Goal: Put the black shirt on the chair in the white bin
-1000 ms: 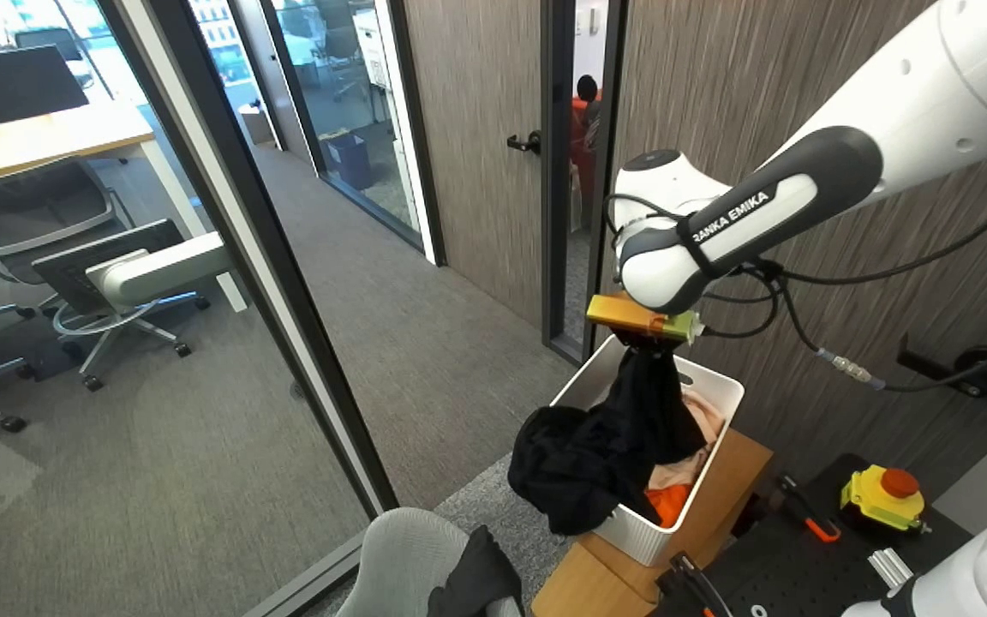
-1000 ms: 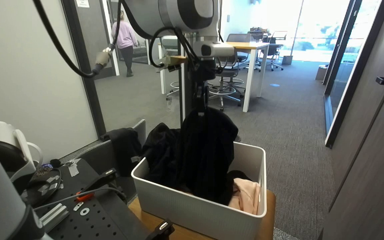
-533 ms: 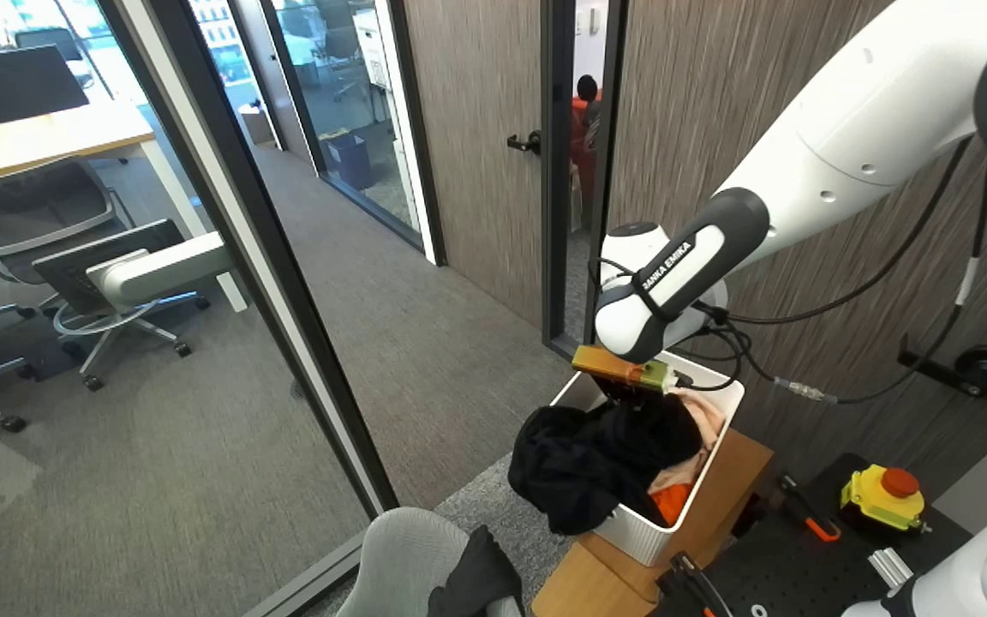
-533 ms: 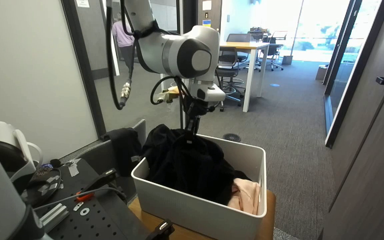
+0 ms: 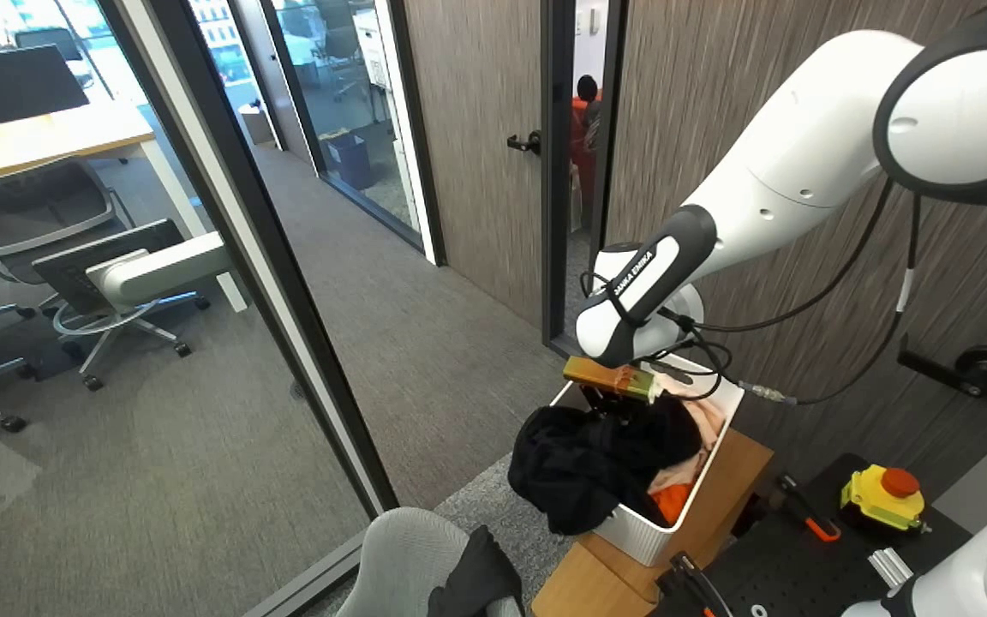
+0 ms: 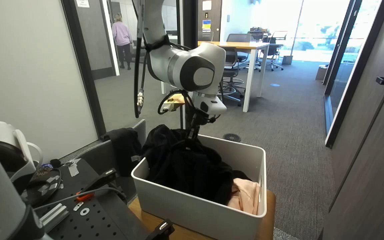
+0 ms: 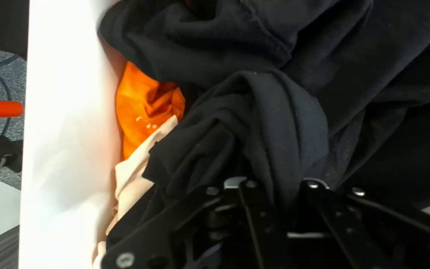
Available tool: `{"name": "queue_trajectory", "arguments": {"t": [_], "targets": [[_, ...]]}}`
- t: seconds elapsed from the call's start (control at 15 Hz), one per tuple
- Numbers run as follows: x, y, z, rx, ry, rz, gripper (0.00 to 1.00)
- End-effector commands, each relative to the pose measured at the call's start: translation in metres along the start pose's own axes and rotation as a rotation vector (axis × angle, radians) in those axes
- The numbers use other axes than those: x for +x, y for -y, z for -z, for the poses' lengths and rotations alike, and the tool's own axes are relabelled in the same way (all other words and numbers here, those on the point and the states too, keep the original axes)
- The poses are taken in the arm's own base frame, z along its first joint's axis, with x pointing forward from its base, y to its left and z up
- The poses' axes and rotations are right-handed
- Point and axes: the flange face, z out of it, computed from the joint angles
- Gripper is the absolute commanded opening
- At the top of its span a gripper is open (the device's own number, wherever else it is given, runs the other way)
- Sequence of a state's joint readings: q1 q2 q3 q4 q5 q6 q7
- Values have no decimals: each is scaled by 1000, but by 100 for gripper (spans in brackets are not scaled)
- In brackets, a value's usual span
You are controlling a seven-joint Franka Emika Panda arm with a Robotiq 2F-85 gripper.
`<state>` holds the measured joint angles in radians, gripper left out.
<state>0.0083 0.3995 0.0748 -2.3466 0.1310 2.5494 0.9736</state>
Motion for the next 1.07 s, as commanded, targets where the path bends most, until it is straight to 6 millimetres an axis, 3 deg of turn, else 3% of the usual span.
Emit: {"name": "queue_trajectory", "arguments": {"t": [0.0,0.27,0.47,0.73,1.0], "targets": [[3,10,2,24,32,26,51],[-4,9,9,19,33,73,82],[-19,3,25,-5,13,130,99],[-50,-9,64,-38,-35,242,100],[-95,-34,119,-71,-91,460,100]]}}
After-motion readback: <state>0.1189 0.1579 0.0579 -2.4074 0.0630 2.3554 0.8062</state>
